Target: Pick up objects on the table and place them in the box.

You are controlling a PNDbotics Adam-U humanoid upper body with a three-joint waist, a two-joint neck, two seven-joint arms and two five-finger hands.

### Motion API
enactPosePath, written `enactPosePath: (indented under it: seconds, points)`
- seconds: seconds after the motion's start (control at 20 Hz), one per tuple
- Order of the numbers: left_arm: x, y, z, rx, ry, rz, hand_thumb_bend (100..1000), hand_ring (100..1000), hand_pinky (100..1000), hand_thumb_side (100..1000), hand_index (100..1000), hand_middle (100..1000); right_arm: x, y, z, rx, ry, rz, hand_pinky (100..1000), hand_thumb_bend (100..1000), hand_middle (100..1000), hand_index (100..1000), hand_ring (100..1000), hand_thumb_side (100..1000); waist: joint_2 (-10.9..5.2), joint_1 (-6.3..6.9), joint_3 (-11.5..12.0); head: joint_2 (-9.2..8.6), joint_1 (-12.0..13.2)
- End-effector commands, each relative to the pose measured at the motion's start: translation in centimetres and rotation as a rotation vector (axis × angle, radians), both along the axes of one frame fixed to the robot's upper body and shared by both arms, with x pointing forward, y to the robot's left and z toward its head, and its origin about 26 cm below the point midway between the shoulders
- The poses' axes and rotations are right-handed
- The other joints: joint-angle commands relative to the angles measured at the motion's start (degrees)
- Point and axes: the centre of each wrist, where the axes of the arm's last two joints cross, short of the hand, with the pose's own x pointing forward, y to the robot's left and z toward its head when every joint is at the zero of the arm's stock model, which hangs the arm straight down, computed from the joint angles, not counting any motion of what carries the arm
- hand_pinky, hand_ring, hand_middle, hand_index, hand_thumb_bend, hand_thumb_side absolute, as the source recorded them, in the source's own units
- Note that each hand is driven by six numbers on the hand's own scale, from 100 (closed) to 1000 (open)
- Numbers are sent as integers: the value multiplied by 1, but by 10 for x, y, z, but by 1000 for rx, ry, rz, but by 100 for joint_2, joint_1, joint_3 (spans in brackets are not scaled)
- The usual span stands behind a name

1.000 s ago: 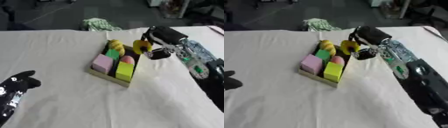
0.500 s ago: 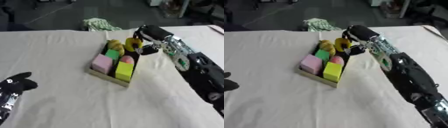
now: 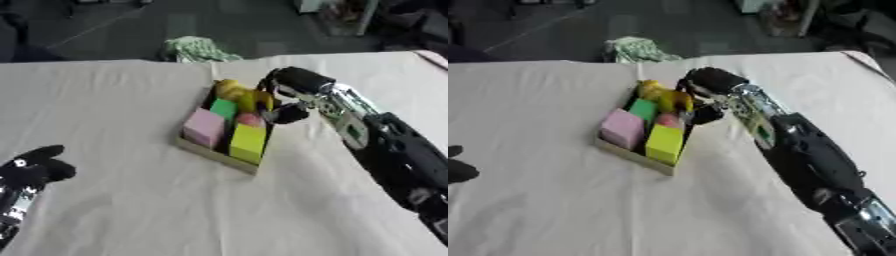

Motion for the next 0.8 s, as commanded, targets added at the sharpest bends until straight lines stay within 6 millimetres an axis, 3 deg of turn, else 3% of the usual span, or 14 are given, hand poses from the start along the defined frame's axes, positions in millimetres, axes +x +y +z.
enactPosePath:
  seconds: [0.05,0.25,0.4,0.8]
  points:
    - [-2,0,7,-3,-23,-7,100,724,825,810,867,634,-1,-3,18,-3,-9,25,742,100,711,810,742,501,-96,3,-4,-20,-15]
    - [-2,0,7,-2,-23,-6,100,724,825,810,867,634,-3,-4,24,-34,22,66,787,100,796,886,797,454,-99,-4,-3,-25,-11]
    - [-2,0,7,-1,-23,-5,100,724,825,811,867,634,-5,-8,25,-85,60,104,825,100,867,942,848,268,-102,-14,-1,-24,-8]
    - [-2,2,6,3,-20,0,100,724,825,811,867,634,-12,-24,52,-173,99,151,847,100,896,951,884,298,-117,-48,-26,-26,27]
